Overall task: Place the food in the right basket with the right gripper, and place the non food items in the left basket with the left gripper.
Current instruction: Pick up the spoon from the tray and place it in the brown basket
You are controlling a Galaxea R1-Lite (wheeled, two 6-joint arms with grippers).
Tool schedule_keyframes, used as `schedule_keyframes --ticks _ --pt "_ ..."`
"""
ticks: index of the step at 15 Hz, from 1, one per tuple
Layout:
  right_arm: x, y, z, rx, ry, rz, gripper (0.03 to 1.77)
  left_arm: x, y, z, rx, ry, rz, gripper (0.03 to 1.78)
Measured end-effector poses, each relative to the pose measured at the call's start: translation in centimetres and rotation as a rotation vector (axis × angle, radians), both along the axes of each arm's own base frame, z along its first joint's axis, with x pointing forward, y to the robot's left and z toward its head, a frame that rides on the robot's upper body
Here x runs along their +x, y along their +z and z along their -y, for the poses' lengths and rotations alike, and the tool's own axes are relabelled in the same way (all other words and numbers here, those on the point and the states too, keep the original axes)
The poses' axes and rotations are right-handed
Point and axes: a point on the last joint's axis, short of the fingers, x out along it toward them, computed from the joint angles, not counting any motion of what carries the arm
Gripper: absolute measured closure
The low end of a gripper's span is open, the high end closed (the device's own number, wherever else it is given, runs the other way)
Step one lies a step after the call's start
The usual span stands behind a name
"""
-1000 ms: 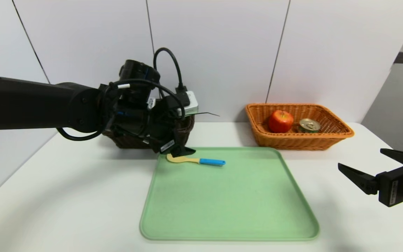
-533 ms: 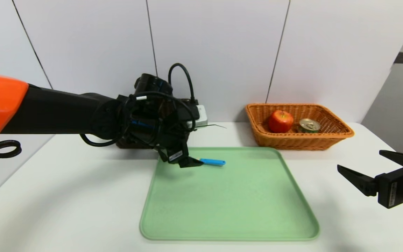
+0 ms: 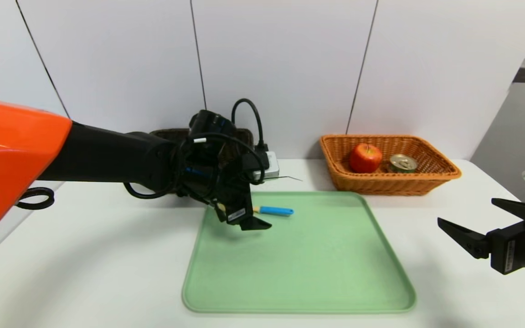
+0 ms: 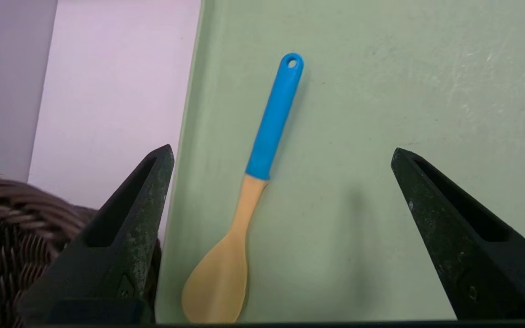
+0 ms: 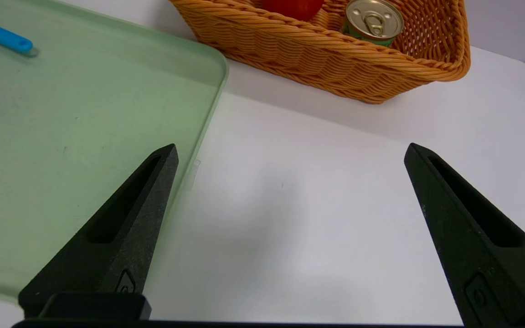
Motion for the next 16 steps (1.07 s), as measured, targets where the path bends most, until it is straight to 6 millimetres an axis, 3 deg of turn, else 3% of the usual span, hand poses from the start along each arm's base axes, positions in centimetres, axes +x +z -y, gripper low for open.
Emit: schedule_keyframes --ticks 8,16 --pt "0.0 -0.1 0.0 0.003 0.009 -0.004 0.09 1.1 -2.4 0.8 0.049 -0.019 -0.014 0.12" --pt "0.1 -0.2 -0.1 0.006 0.023 -0.012 0.09 2.2 -3.4 0.7 0.084 0.021 -0.021 0.12"
